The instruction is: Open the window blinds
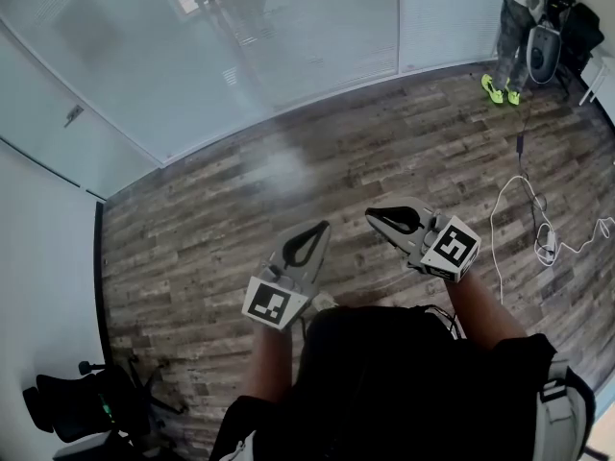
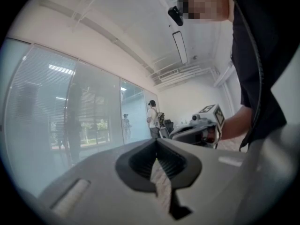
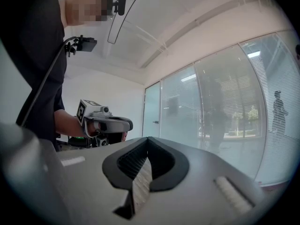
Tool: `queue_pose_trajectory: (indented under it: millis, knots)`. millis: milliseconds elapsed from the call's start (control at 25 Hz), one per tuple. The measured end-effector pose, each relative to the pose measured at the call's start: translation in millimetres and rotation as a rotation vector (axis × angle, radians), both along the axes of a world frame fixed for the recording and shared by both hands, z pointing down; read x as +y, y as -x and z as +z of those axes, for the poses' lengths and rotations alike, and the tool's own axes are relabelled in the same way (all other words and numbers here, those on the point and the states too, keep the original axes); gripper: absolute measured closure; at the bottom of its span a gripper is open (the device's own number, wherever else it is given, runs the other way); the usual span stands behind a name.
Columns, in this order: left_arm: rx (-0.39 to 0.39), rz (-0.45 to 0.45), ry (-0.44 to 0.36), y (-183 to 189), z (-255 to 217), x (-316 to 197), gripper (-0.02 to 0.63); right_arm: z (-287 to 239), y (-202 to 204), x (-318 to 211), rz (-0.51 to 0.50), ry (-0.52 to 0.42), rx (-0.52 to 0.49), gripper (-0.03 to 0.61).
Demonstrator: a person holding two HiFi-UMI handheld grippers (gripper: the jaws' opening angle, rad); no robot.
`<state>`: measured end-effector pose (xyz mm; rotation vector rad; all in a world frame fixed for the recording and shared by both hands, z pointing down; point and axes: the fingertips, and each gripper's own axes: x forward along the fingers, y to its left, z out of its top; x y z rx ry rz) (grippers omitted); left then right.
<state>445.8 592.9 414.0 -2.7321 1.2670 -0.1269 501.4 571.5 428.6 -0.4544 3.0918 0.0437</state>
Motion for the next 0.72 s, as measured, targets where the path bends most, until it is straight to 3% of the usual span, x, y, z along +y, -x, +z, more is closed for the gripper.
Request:
queue_pose_trajectory:
  millis: [720]
  knots:
    - [0.023,-0.060,0.014,21,4,0,0.610,4,20,7,-0.090,0.017,0.013,0.574]
